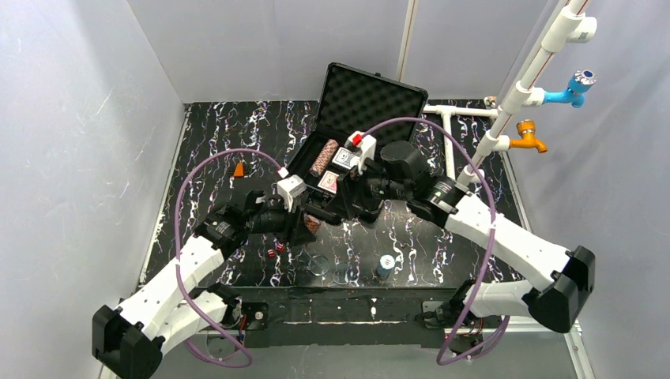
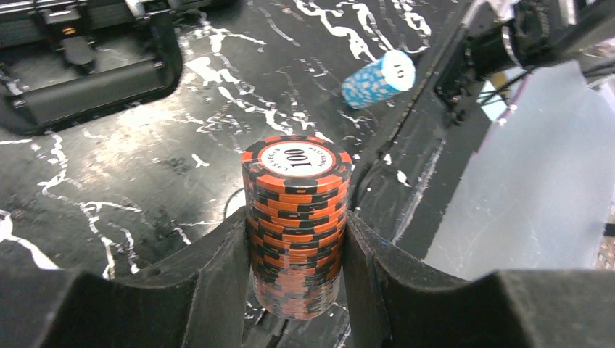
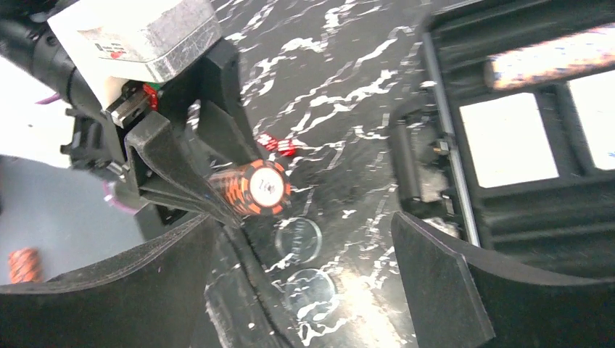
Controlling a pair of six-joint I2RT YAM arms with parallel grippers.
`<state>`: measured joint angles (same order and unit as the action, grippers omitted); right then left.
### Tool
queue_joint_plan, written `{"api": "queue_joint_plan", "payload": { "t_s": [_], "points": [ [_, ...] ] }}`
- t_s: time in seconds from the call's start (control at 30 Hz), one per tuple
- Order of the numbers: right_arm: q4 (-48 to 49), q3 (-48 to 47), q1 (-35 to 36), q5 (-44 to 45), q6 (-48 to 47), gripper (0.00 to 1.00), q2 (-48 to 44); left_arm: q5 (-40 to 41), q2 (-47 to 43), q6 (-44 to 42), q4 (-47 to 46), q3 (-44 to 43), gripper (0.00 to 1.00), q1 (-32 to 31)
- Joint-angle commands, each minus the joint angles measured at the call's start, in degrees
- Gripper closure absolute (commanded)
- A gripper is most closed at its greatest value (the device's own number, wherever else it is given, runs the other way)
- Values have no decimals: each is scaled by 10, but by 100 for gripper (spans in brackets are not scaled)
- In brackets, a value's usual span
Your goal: Pack up texas hold em set
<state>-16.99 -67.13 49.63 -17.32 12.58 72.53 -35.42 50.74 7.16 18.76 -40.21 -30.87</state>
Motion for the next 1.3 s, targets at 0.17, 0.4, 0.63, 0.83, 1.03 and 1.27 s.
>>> {"api": "queue_joint_plan", "payload": {
  "t_s": [0.17, 0.4, 0.63, 0.83, 1.03, 1.27],
  "points": [
    [17, 67, 1, 219, 16, 2, -88, 115, 46, -24, 34, -94, 100, 2],
    [3, 95, 1, 252, 34, 2, -106, 191, 141, -36, 69, -187, 100, 2],
    [-16, 114, 1, 269, 42, 2, -126, 246, 266, -49, 98, -297, 100, 3],
    [-40, 122, 1, 314, 38, 2, -155, 271, 367, -63, 131, -400, 100, 8],
    [-75, 141, 1, 334, 38, 2, -190, 324, 526, -133, 173, -562, 100, 22],
    [-87, 160, 0, 328, 51, 2, -210, 343, 704, -157, 214, -764, 100, 60]
  ]
}}
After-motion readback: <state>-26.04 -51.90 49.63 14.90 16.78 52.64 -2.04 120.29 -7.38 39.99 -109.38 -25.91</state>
